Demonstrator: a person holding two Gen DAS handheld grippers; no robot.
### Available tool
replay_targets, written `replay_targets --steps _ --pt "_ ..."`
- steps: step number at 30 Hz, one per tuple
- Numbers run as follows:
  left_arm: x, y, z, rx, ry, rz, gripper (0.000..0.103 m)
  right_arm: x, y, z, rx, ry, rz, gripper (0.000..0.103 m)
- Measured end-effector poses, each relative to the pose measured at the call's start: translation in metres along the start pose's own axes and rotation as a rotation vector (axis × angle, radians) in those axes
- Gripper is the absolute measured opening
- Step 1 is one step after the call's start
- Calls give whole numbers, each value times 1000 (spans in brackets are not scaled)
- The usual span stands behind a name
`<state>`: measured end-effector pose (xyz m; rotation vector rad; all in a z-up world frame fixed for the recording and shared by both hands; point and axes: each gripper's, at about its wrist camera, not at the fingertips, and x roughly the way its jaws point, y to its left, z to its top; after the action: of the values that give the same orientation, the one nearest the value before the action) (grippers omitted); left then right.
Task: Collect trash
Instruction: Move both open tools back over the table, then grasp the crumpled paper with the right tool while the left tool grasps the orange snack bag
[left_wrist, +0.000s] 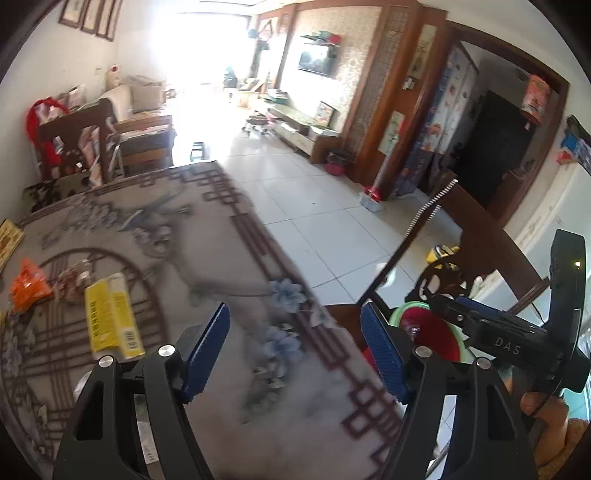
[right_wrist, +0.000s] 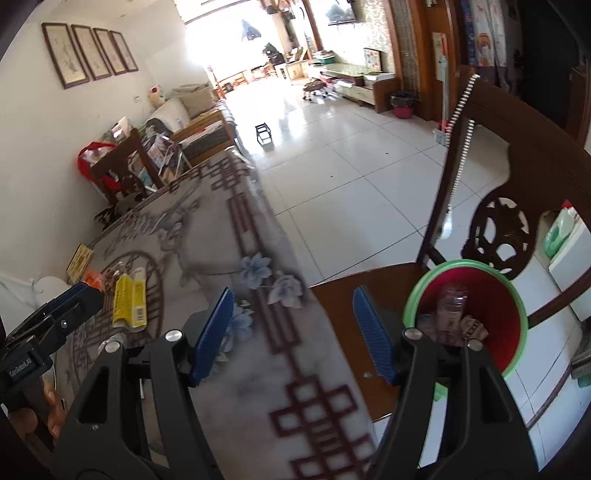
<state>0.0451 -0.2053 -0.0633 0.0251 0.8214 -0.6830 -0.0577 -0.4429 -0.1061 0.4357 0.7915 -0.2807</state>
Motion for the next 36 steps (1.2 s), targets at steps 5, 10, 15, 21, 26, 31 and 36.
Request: replay_targets --steps 5,10,15,21,26,31,36 --pt "-36 100 -19 -139 -11 138 70 21 70 -8 -96 41 78 66" --pt "-64 172 -42 -231 -15 258 70 52 141 -19 -185 102 142 66" --pt "-91 234 -64 -305 -20 344 70 93 225 -22 -292 154 212 66" --pt "-104 287 -75 -367 -26 402 70 163 333 -3 -452 212 263 73" --pt "-105 319 -73 -404 -35 421 70 249 393 -3 -533 366 212 76" --pt "-91 348 -54 -412 -50 433 71 311 413 -15 -581 472 100 37" --pt "-49 382 -29 -402 -30 438 75 289 404 -12 -546 446 208 23"
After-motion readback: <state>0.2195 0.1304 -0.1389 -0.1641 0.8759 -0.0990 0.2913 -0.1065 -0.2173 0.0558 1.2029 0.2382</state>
